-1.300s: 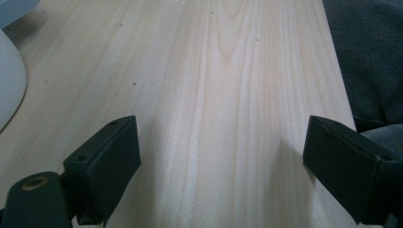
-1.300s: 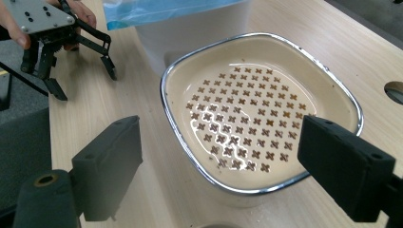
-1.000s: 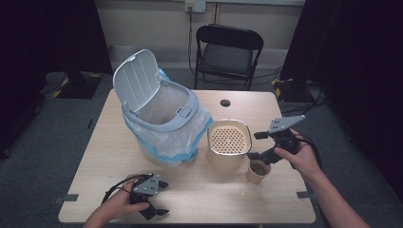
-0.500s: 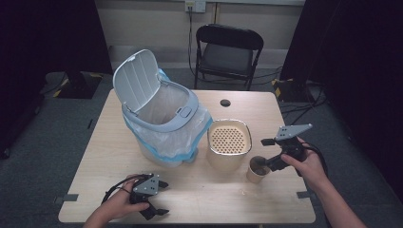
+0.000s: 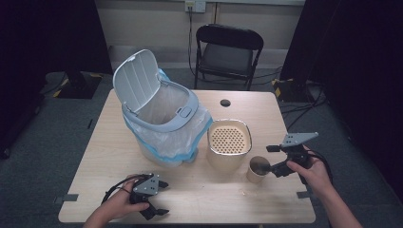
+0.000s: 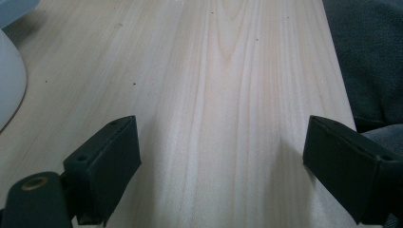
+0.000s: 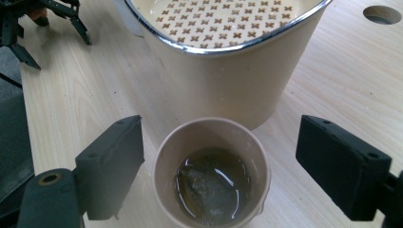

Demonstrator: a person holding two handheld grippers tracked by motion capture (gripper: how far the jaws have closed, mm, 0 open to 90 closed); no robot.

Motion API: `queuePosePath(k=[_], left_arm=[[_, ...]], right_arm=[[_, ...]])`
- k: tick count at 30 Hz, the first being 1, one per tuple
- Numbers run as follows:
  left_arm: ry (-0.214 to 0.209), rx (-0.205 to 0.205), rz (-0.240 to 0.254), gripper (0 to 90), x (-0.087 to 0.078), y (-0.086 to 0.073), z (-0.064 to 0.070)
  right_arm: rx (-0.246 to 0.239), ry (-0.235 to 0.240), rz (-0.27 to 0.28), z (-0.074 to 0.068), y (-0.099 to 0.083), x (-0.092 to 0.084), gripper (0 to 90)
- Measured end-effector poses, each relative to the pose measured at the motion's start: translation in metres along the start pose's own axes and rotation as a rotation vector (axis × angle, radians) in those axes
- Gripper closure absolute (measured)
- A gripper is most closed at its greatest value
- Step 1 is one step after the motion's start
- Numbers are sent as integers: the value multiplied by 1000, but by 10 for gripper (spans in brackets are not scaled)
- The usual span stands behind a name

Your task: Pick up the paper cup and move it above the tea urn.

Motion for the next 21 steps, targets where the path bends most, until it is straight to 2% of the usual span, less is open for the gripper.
queuePosePath(k=[11, 21], left_arm=[[0, 1, 0, 114, 0, 0, 0], [0, 0, 0, 114, 0, 0, 0]], right_arm=[[-16, -3, -29, -5, -18, 1, 158], [-9, -8, -16, -5, -29, -4, 156]])
Point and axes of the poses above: each handheld gripper's, and its own axes: x roughly forward along the jaws, y roughly out of its top, z roughly to its right, the point moved 5 cm from there along x, roughly forward along the jaws, and after that the axes turned 7 degrees about z, right-handed, at the moved point
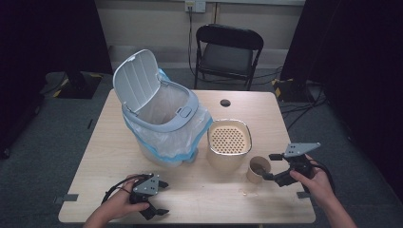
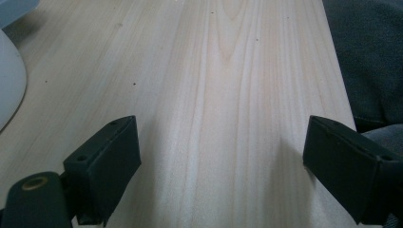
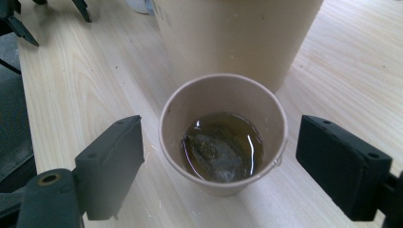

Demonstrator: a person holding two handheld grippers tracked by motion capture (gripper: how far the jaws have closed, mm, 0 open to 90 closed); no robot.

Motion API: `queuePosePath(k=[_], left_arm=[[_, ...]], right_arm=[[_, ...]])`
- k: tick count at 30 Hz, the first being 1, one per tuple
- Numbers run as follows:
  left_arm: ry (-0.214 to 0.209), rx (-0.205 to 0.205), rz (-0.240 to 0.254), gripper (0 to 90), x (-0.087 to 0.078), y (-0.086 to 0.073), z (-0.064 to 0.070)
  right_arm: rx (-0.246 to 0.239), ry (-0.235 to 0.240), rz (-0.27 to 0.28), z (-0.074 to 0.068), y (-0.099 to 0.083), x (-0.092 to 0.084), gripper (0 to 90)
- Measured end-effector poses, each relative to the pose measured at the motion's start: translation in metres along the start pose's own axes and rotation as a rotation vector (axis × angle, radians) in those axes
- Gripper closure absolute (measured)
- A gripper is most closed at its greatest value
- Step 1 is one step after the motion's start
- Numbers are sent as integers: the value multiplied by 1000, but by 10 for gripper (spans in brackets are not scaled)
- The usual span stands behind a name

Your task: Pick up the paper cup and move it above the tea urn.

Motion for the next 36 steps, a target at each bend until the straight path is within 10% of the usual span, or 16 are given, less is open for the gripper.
queuePosePath(k=[36], left_arm=[[-1, 0, 0, 113, 0, 0, 0]], right_arm=[[17, 40, 25, 2, -33, 22, 146]])
Point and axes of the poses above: each handheld gripper's, and its own axes: x roughly forward along the jaws, y roughly out of its top, z roughly to its right, the point moved 5 cm from there along x, roughly forward along the jaws, and after that the axes turned 7 degrees about z, right-handed, at the moved point
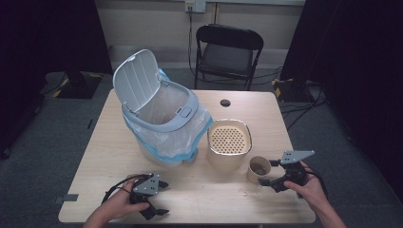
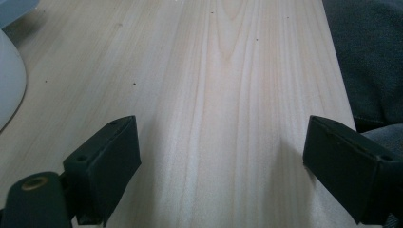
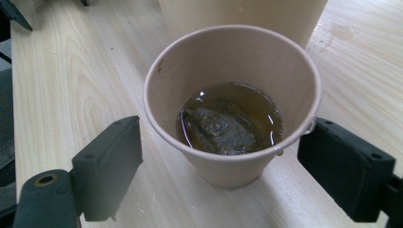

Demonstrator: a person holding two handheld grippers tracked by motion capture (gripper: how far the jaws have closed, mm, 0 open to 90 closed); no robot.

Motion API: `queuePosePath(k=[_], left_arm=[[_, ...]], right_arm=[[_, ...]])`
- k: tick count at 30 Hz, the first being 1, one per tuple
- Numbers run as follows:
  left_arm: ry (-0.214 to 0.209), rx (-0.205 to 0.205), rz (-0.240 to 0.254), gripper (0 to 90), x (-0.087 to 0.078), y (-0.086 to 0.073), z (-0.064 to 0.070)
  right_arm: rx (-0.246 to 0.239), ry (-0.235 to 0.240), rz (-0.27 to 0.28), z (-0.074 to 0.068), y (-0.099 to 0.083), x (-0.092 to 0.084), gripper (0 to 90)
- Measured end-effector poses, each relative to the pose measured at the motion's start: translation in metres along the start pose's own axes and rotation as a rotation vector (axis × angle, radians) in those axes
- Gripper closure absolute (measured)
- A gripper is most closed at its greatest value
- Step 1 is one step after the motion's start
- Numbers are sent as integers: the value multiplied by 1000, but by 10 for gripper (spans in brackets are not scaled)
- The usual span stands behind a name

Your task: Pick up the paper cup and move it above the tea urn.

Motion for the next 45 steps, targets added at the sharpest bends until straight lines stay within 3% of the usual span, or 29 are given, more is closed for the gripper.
queuePosePath(k=[16, 25, 32, 45], left_arm=[[0, 0, 0, 112, 0, 0, 0], [-1, 0, 0, 112, 0, 0, 0], [-1, 0, 0, 112, 0, 0, 0], [-1, 0, 0, 112, 0, 0, 0]], right_arm=[[41, -4, 15, 5, -7, 18, 159], [26, -3, 29, 5, -3, 26, 191], [53, 30, 58, 6, -5, 29, 216], [12, -11, 49, 6, -1, 25, 258]])
Point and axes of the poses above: each handheld gripper's, and its own axes: x roughly forward along the jaws, y roughly out of its top, z roughly to its right, the point moved 5 cm from there along x, roughly forward along the jaws, and after that the axes turned 7 degrees about z, right-handed, at the moved point
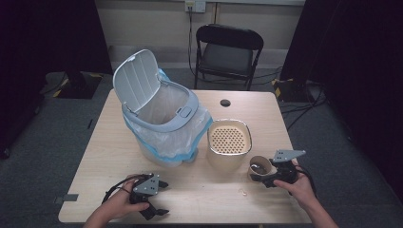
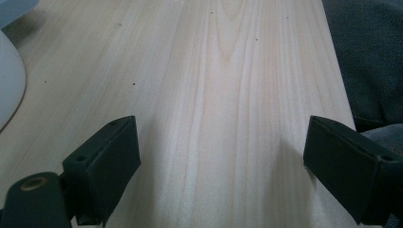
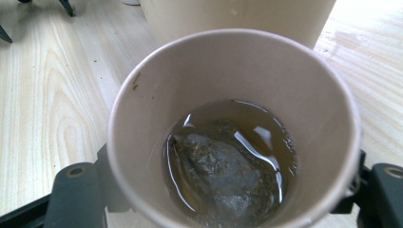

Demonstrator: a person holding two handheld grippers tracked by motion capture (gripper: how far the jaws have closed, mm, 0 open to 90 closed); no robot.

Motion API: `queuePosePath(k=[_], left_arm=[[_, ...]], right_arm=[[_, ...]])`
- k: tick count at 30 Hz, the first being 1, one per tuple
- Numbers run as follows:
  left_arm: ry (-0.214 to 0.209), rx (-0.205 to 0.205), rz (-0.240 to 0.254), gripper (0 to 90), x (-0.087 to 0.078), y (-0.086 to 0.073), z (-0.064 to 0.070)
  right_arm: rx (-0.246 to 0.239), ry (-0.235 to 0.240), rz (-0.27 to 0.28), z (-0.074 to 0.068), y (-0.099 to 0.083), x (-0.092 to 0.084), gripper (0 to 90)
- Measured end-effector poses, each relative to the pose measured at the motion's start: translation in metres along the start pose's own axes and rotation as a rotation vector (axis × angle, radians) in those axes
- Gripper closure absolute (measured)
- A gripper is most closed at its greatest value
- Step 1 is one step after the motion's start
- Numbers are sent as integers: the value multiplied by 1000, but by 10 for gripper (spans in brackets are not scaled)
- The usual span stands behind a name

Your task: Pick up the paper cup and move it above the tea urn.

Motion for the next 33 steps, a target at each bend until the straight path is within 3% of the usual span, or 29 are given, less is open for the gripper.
queuePosePath(k=[14, 33], left_arm=[[0, 0, 1, 111, 0, 0, 0], [-5, 3, -1, 108, 0, 0, 0]], right_arm=[[-7, -46, -27, 17, 30, -16, 265], [-21, -77, -59, 41, 69, -17, 272]])
Point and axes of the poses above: each handheld gripper's, and its own axes: x roughly forward along the jaws, y roughly out of its top, z roughly to its right, the point moved 5 cm from there along x, roughly forward along the jaws, and after that the axes turned 7 degrees about z, right-handed, at the moved point
